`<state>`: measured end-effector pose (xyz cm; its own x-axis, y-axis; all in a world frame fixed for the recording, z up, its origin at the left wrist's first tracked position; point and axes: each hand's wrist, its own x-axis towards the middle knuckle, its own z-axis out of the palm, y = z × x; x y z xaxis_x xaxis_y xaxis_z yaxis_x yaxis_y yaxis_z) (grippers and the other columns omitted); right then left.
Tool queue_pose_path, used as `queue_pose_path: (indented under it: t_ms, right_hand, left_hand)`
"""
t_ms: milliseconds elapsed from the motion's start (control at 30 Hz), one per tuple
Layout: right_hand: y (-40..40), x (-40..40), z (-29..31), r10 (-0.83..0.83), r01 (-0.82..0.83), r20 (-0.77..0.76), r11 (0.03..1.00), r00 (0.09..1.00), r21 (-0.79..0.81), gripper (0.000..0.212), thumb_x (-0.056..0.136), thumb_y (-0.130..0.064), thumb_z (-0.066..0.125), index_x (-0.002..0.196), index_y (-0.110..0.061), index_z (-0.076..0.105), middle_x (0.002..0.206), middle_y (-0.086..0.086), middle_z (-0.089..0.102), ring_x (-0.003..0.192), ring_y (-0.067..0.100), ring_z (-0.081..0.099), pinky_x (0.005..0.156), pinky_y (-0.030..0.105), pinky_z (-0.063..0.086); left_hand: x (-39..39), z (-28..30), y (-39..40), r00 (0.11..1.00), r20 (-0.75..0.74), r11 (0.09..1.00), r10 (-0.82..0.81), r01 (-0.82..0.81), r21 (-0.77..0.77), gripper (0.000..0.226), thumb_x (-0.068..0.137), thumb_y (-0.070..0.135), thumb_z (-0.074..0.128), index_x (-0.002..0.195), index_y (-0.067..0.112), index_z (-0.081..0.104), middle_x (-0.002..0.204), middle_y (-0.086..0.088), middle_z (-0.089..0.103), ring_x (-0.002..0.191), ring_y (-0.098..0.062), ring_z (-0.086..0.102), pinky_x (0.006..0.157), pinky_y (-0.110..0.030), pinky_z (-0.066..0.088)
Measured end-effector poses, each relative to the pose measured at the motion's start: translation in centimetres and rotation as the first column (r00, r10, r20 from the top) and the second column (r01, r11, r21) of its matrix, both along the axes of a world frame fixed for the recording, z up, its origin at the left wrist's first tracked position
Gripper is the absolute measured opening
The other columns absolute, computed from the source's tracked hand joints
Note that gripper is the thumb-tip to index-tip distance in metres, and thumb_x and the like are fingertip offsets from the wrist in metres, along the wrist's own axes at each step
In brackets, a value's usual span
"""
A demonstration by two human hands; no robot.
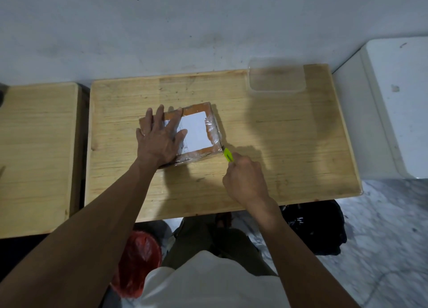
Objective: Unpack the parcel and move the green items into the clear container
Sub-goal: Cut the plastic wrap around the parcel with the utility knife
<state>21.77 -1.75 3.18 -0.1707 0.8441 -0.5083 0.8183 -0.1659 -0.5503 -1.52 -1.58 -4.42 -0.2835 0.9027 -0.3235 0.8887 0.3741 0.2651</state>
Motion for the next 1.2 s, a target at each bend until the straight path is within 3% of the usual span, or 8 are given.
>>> queue_pose_path:
  t_ms: [167, 300, 467, 633, 733, 933, 1100, 1200]
  right_hand:
    - [1.1, 1.8, -0.4, -0.288, 0.246, -0.186, 0.944, 0.939, -0.219, 0.031, 0.094, -0.022, 0.048, 0.118, -0.020, 0.067, 0.082, 0.007, 0.068, 0.063, 0.017, 0.057, 0.058, 0.032, 0.046]
    - [2.0, 2.4, 0.3, -0.219, 0.197, -0.171, 0.971, 0.961, -0.137, 0.032, 0.094, -0.028, 0.049, 0.121, -0.026, 0.065, 0.092, 0.008, 0.072, 0.062, 0.014, 0.056, 0.057, 0.026, 0.041]
    - [4.0, 0.7, 1.7, -0.341, 0.323, -0.403, 0.939, 0.849, -0.114, 0.017, 0.095, -0.038, 0.055, 0.108, -0.031, 0.065, 0.065, 0.000, 0.069, 0.045, 0.011, 0.054, 0.043, 0.022, 0.038]
    - [6.1, -1.4, 0.7, -0.305, 0.372, -0.301, 0.907, 0.904, 0.196, 0.024, 0.096, -0.044, 0.050, 0.111, -0.031, 0.063, 0.078, -0.001, 0.071, 0.071, 0.015, 0.066, 0.075, 0.038, 0.053]
    - [7.0, -2.4, 0.2, -0.364, 0.443, -0.344, 0.877, 0.865, 0.186, 0.030, 0.093, -0.048, 0.051, 0.111, -0.029, 0.065, 0.080, -0.001, 0.071, 0.073, 0.018, 0.067, 0.074, 0.042, 0.056]
    - [7.3, -3.5, -0.8, -0.234, 0.324, -0.321, 0.909, 0.918, 0.262, 0.041, 0.095, -0.031, 0.036, 0.126, -0.025, 0.060, 0.082, 0.000, 0.070, 0.075, 0.015, 0.064, 0.074, 0.038, 0.054]
    - [8.6, -4.1, -1.1, -0.100, 0.156, -0.338, 0.977, 0.936, 0.145, 0.054, 0.102, -0.016, 0.033, 0.153, -0.030, 0.021, 0.087, 0.007, 0.067, 0.073, 0.015, 0.062, 0.073, 0.030, 0.051]
    - [10.2, -4.5, -2.7, -0.036, 0.099, -0.316, 0.977, 0.948, 0.187, 0.055, 0.103, -0.017, 0.032, 0.153, -0.035, 0.018, 0.100, 0.008, 0.067, 0.082, 0.019, 0.064, 0.070, 0.017, 0.046]
  left_hand:
    - [0.0, 0.0, 0.0, 1.000, 0.013, 1.000, 0.000, 0.000, -0.005, 0.059, 0.103, 0.060, 0.029, 0.158, 0.048, 0.009, 0.170, 0.000, -0.002, 0.156, -0.033, -0.010, 0.116, -0.071, 0.016]
    - [-0.1, 0.0, 0.0, 1.000, 0.016, 1.000, 0.000, 0.000, -0.010, 0.059, 0.103, 0.061, 0.028, 0.157, 0.049, 0.008, 0.170, 0.001, -0.003, 0.156, -0.031, -0.011, 0.116, -0.070, 0.016]
    - [0.0, -0.1, -0.3, 1.000, 0.007, 1.000, -0.004, 0.004, 0.012, 0.059, 0.103, 0.061, 0.027, 0.157, 0.048, 0.009, 0.170, -0.002, 0.001, 0.156, -0.033, -0.008, 0.115, -0.071, 0.020]
    - [0.0, -0.2, -0.4, 1.000, -0.023, 0.999, -0.006, 0.007, 0.036, 0.061, 0.099, 0.064, 0.023, 0.156, 0.047, 0.014, 0.169, -0.002, 0.009, 0.155, -0.035, 0.001, 0.111, -0.070, 0.027]
    - [-0.1, -0.6, -0.4, 0.998, -0.054, 0.998, -0.022, 0.026, 0.062, 0.062, 0.097, 0.065, 0.022, 0.156, 0.046, 0.018, 0.167, -0.004, 0.014, 0.154, -0.038, 0.007, 0.108, -0.070, 0.031]
    - [-0.3, -0.6, -0.4, 0.999, -0.029, 0.997, -0.027, 0.029, 0.068, 0.062, 0.098, 0.065, 0.020, 0.157, 0.046, 0.016, 0.169, -0.005, 0.012, 0.155, -0.037, 0.004, 0.111, -0.070, 0.027]
    - [-0.3, -0.8, -0.1, 1.000, -0.018, 0.997, -0.019, 0.020, 0.068, 0.061, 0.100, 0.065, 0.022, 0.158, 0.047, 0.014, 0.170, -0.004, 0.010, 0.156, -0.036, 0.002, 0.114, -0.070, 0.022]
    - [-0.3, -1.0, -0.2, 0.999, -0.027, 0.997, -0.021, 0.023, 0.080, 0.061, 0.101, 0.064, 0.024, 0.158, 0.047, 0.013, 0.170, -0.005, 0.010, 0.157, -0.036, 0.002, 0.115, -0.070, 0.020]
